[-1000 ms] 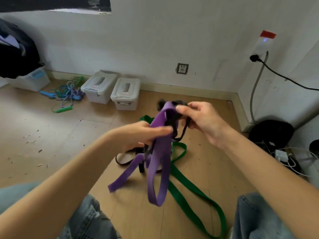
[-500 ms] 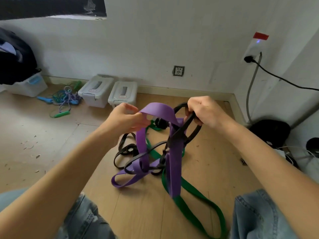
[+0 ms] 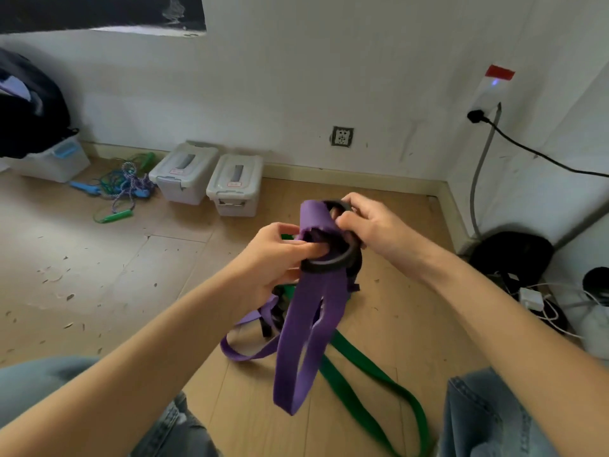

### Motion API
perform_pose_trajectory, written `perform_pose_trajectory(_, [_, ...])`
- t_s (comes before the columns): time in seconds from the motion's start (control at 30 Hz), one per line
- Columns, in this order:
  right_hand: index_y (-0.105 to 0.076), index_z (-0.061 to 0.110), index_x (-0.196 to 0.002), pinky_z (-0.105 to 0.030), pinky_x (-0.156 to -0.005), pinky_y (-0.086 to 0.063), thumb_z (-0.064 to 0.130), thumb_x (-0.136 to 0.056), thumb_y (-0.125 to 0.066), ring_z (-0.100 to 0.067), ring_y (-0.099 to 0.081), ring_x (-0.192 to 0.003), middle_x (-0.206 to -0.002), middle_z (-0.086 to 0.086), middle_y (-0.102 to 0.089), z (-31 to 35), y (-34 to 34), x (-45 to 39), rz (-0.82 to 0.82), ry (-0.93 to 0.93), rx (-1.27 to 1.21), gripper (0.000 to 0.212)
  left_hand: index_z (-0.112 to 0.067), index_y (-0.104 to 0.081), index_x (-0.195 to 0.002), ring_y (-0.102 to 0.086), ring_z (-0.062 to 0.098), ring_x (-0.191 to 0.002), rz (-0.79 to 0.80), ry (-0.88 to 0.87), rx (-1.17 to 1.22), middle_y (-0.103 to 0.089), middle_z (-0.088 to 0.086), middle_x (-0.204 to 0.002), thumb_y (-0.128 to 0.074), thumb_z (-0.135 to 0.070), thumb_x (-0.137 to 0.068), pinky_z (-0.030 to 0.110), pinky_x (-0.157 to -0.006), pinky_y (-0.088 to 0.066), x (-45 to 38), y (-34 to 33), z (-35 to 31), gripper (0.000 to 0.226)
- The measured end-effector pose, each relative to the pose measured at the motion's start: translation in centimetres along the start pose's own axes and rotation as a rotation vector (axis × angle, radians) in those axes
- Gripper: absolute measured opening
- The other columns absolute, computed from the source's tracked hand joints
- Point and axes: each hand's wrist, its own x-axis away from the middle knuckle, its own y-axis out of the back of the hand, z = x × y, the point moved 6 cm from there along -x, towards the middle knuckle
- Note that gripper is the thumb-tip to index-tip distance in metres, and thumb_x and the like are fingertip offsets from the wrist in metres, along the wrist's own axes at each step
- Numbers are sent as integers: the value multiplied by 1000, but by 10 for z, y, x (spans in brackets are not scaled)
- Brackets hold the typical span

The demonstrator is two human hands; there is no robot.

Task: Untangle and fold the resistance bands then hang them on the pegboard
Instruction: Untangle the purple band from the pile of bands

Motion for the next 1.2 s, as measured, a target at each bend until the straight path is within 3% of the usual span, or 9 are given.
perform_pose_trajectory(0.13, [-54,10,-103,-27,-72,-42,23,-89,-51,-16,-51,-87,-96,-3,-54,-9,-7,1,62,-61,350,19,-11,-45,-122,-67,24,-86,-230,-13,-45,-63,16,-106,-74,-9,-74,34,-67,-57,-7,13,4,56])
perform_pose_trajectory(0.33, [-39,15,-128,-30,-89,-42,21,-84,-61,-19,-49,-108,-117,-4,-48,-12,-7,1,27,-17,484,49,-13,-49,-120,-64,29,-97,-280,-110,65,-62,18,-112,-74,-6,-72,38,-83,-53,-7,22,-22,55])
perform_pose_trajectory(0.57, [-27,20,-142,-30,-97,-37,22,-73,-76,-16,-38,-122,-136,-2,-35,-5,12,-3,-122,91,470,85,-18,-45,-113,-70,12,-67,-237,-399,-102,-70,10,-78,-70,-7,-78,22,-56,-55,8,15,-61,45])
perform_pose_trajectory(0.7, [-31,26,-141,-38,-108,-27,25,-69,-77,-19,-20,-130,-148,4,-23,14,2,8,-99,367,718,85,-23,-45,-107,-70,18,-69,-182,-424,-313,-71,10,-71,-70,-13,-79,36,-67,-58,6,7,-55,38])
perform_pose_trajectory(0.83, [-53,24,-114,-42,-95,-42,33,-72,-72,-14,-36,-119,-116,10,-52,11,-6,11,38,361,691,47,-28,-48,-99,-69,10,-63,-3,-438,-434,-73,3,-69,-69,-16,-79,23,-54,-54,6,2,-55,31])
perform_pose_trajectory(0.9, [-54,25,-99,-38,-76,-48,37,-73,-69,-15,-52,-97,-88,13,-56,6,-2,10,22,316,746,32,-26,-49,-98,-70,10,-68,73,-379,-503,-73,4,-76,-68,-17,-80,23,-61,-55,4,1,-49,28])
perform_pose_trajectory(1.0, [-56,27,-90,-29,-64,-39,47,-73,-64,-19,-57,-81,-83,6,-63,-5,8,5,-64,237,881,28,-24,-52,-98,-68,13,-79,144,-337,-815,-71,-3,-85,-68,-23,-80,26,-75,-54,1,0,-38,25])
perform_pose_trajectory(1.1, [-55,27,-90,-26,-61,-31,50,-75,-60,-19,-47,-70,-73,5,-54,-8,9,3,-144,238,943,28,-27,-51,-97,-60,5,-73,152,-376,-1029,-61,-10,-82,-66,-24,-82,7,-64,-46,-3,-1,-35,21])
perform_pose_trajectory(1.2, [-47,25,-86,-22,-51,-27,46,-81,-57,-19,-48,-62,-61,9,-44,-9,20,2,-221,219,1010,23,-22,-55,-101,-58,11,-81,152,-303,-1204,-64,-5,-92,-64,-22,-82,9,-66,-43,-7,10,-25,21])
